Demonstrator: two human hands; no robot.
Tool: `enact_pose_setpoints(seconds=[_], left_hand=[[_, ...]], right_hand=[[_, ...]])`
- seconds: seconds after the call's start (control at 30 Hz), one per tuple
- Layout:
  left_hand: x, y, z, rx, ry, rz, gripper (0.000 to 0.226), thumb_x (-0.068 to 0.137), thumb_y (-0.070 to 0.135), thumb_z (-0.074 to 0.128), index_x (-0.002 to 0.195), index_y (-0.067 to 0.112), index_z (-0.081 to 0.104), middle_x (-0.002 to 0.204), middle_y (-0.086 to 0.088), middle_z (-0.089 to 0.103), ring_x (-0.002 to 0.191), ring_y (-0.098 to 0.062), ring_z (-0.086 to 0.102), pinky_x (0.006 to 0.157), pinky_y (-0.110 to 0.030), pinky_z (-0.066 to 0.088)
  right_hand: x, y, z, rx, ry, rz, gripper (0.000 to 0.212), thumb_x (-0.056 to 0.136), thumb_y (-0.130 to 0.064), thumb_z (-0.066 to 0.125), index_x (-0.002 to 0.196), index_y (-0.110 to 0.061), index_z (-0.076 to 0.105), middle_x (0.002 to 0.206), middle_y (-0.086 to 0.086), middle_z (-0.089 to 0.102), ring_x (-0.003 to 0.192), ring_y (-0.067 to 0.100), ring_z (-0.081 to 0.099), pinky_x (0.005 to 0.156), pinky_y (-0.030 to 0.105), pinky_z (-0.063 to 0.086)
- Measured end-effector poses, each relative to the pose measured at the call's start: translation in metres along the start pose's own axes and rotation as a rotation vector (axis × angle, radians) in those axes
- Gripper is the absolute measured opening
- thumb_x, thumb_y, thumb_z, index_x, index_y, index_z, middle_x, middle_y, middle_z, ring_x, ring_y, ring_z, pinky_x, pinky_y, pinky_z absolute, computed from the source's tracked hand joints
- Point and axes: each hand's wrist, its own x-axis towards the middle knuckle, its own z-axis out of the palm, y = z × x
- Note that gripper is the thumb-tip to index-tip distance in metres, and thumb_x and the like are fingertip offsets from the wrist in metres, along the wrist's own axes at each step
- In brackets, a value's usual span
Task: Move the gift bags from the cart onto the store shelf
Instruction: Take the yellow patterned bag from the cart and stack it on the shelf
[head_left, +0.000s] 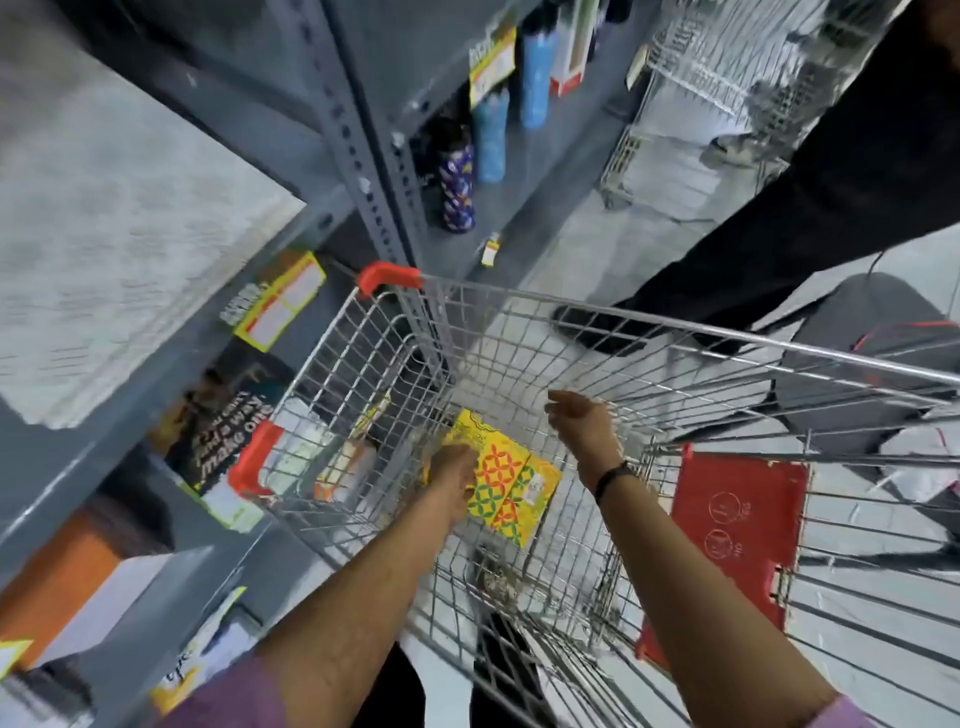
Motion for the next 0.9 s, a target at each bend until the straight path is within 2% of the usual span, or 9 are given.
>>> enact_pose_setpoints(seconds=[0.1,0.17,0.23,0.33,0.43,0.53,0.7,0.77,0.9], left_hand=[[0.036,-0.038,0.013,0.088,0.038,-0.171,0.021,0.092,0.010,0.044,0.075,0.009,0.056,0.070,-0.006,0.050,0.056,-0.018,0.043,0.059,-0.028,0.038],[0.055,-0.060,0.016,0.085,0.099,-0.270,0.019,0.093,0.010,0.044,0.077,0.006,0.053,0.073,-0.010,0.048,0.057,-0.020,0.042,0.064,-0.034,0.039],[0.071,-0.075,0.022,0.030,0.145,-0.341,0.020,0.095,0.015,0.045,0.109,0.003,0.053,0.092,-0.017,0.055,0.065,-0.024,0.046,0.069,-0.037,0.040],[0.096,-0.088,0.030,-0.060,0.159,-0.414,0.049,0.096,0.020,0.046,0.142,0.009,0.033,0.120,-0.018,0.049,0.071,-0.025,0.047,0.079,-0.038,0.041],[0.110,-0.088,0.034,-0.144,0.141,-0.441,0.041,0.096,0.022,0.045,0.134,0.004,0.043,0.104,-0.017,0.051,0.082,-0.026,0.048,0.089,-0.045,0.043],[0.117,-0.092,0.035,-0.116,0.176,-0.404,0.026,0.095,0.017,0.043,0.116,0.003,0.052,0.074,-0.013,0.047,0.063,-0.022,0.044,0.075,-0.038,0.043],[0.116,-0.103,0.030,-0.067,0.288,-0.259,0.022,0.087,0.014,0.048,0.101,0.002,0.059,0.089,-0.020,0.064,0.074,-0.028,0.061,0.068,-0.039,0.051],[0.119,-0.105,0.024,0.012,0.283,-0.191,0.032,0.082,0.014,0.046,0.109,0.004,0.061,0.109,-0.024,0.066,0.093,-0.037,0.065,0.083,-0.053,0.055],[0.081,-0.064,0.011,0.136,0.195,-0.080,0.041,0.094,0.005,0.038,0.134,0.000,0.042,0.136,-0.020,0.051,0.112,-0.029,0.057,0.098,-0.044,0.049]], right_hand=[[0.036,0.041,0.008,-0.106,-0.053,0.040,0.031,0.083,0.002,0.053,0.113,-0.002,0.063,0.115,0.024,0.066,0.088,0.020,0.056,0.066,0.029,0.046],[0.055,0.063,0.020,-0.181,-0.092,0.060,0.029,0.085,-0.002,0.053,0.111,0.000,0.064,0.119,0.025,0.064,0.098,0.024,0.060,0.083,0.036,0.051],[0.072,0.083,0.032,-0.295,-0.166,0.074,0.030,0.087,-0.004,0.051,0.115,0.000,0.062,0.127,0.022,0.060,0.115,0.034,0.057,0.101,0.044,0.045],[0.087,0.106,0.045,-0.446,-0.268,0.067,0.038,0.087,-0.003,0.052,0.124,-0.004,0.056,0.136,0.018,0.053,0.120,0.035,0.053,0.101,0.042,0.044],[0.096,0.125,0.050,-0.539,-0.239,0.041,0.041,0.084,-0.005,0.053,0.124,-0.014,0.057,0.134,0.016,0.054,0.118,0.034,0.054,0.096,0.042,0.048],[0.100,0.137,0.050,-0.653,-0.206,-0.026,0.041,0.085,-0.013,0.054,0.125,-0.017,0.055,0.132,0.018,0.052,0.122,0.037,0.048,0.099,0.048,0.046],[0.093,0.151,0.037,-0.600,-0.299,0.113,0.041,0.082,-0.011,0.060,0.123,-0.011,0.057,0.133,0.017,0.055,0.119,0.033,0.053,0.098,0.040,0.047],[0.082,0.150,0.030,-0.533,-0.299,0.167,0.038,0.082,-0.010,0.059,0.120,-0.008,0.059,0.130,0.016,0.059,0.116,0.031,0.056,0.095,0.035,0.046],[0.049,0.134,0.012,-0.337,-0.249,0.160,0.030,0.082,-0.009,0.060,0.112,-0.007,0.062,0.096,0.015,0.064,0.067,0.021,0.058,0.054,0.017,0.051]])
